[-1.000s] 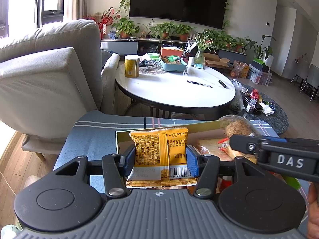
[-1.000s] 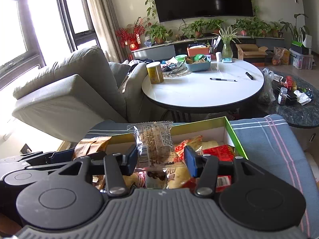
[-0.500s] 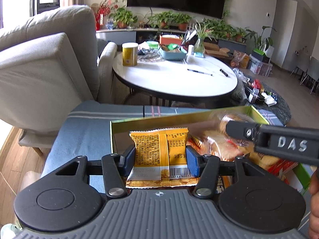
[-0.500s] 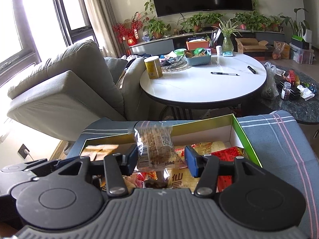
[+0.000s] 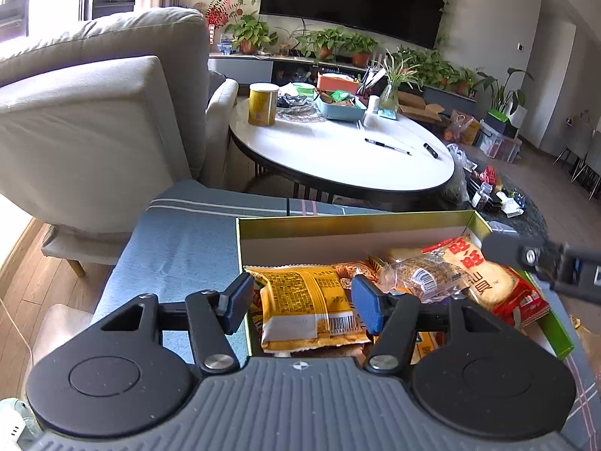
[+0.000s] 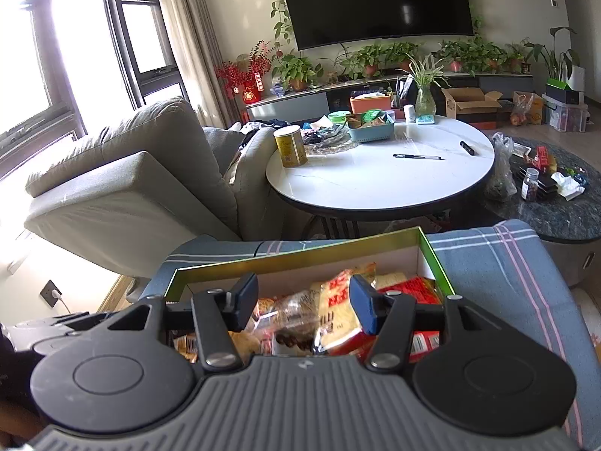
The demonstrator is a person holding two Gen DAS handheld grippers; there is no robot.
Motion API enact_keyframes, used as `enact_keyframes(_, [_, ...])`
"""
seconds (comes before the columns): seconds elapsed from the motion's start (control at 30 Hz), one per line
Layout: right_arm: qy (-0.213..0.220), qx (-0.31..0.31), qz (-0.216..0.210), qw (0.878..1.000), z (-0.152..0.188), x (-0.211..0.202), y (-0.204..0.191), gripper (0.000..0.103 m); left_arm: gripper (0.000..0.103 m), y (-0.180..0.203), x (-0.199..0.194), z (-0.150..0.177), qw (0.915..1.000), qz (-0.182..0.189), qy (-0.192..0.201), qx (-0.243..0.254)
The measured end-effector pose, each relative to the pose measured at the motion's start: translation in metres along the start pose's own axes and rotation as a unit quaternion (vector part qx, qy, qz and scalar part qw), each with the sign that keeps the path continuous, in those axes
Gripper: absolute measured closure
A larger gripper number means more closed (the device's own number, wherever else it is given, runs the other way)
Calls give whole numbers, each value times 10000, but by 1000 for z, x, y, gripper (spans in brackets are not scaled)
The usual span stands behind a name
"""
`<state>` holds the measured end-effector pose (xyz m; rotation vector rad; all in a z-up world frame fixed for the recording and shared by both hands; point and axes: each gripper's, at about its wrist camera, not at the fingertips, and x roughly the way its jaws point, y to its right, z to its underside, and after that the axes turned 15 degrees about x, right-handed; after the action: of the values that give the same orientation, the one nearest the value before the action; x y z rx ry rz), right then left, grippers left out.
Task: Organize snacks
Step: 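Withdraw both tools up and away from the green box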
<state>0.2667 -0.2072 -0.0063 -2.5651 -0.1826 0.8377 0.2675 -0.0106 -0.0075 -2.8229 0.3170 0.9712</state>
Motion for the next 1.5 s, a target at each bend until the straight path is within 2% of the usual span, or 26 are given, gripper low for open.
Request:
enact_keyframes(0.37, [15,102,-18,9999,19,-30,11,37,44,4,-39,14,9999,19,120,-93])
enact_keyframes(0.5, [55,57,-66,9999,26,-46,10,37,38,14,-57,21,9998,-23,210,70])
enact_keyframes(0.93, [319,-178,-171,9992,47,-93,5,36,35,40,-115,37,9975,-133,563,407])
enact_keyframes(1.17, [474,-195,-262,9983,53,-112,7,36,32,45,-139,45,9967,-167,705,379])
enact_keyframes(1.23, [481,-197,-286,9982,56,-116,8,36,27,48,-145,51,9964,-192,747,359])
enact_keyframes(1.5, [350,-195,-151,9991,76,-121,17,36,27,59,-157,70,9962,-231,695,479])
